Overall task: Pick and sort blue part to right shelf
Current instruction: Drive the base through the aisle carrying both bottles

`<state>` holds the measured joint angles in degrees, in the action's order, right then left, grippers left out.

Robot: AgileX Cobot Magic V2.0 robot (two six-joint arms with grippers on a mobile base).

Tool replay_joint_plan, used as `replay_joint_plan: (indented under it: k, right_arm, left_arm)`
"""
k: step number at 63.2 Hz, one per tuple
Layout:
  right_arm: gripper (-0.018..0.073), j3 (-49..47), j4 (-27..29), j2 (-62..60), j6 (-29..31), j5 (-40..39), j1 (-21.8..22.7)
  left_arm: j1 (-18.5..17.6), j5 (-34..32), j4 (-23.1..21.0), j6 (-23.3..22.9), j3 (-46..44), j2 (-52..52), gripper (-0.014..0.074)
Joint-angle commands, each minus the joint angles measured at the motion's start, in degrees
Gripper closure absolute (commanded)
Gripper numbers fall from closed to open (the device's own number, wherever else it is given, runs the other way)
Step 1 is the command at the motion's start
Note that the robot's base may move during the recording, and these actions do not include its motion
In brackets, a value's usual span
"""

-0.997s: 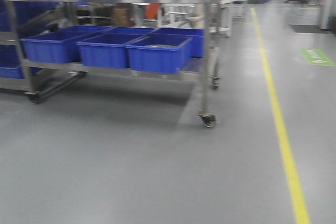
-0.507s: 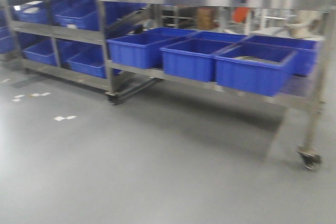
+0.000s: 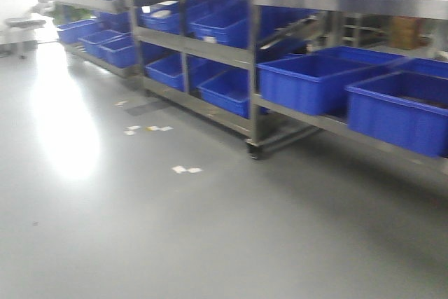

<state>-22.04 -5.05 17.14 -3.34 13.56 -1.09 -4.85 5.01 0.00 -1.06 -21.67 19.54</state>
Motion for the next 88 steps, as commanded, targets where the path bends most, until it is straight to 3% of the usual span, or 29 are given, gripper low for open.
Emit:
replay_joint_plan:
  k: [1, 88]
  right_arm:
    - [0.0166, -1.8, -0.6, 0.5, 0.3, -5.3, 0.2]
    - [0.0166, -1.8, -0.6, 0.5, 0.3, -5.3, 0.2]
  left_arm:
    - [0.0, -5.4, 0.0, -0.1, -1.9, 0.4, 0.0212]
    - [0.0, -5.4, 0.0, -0.1, -1.9, 0.4, 0.0212]
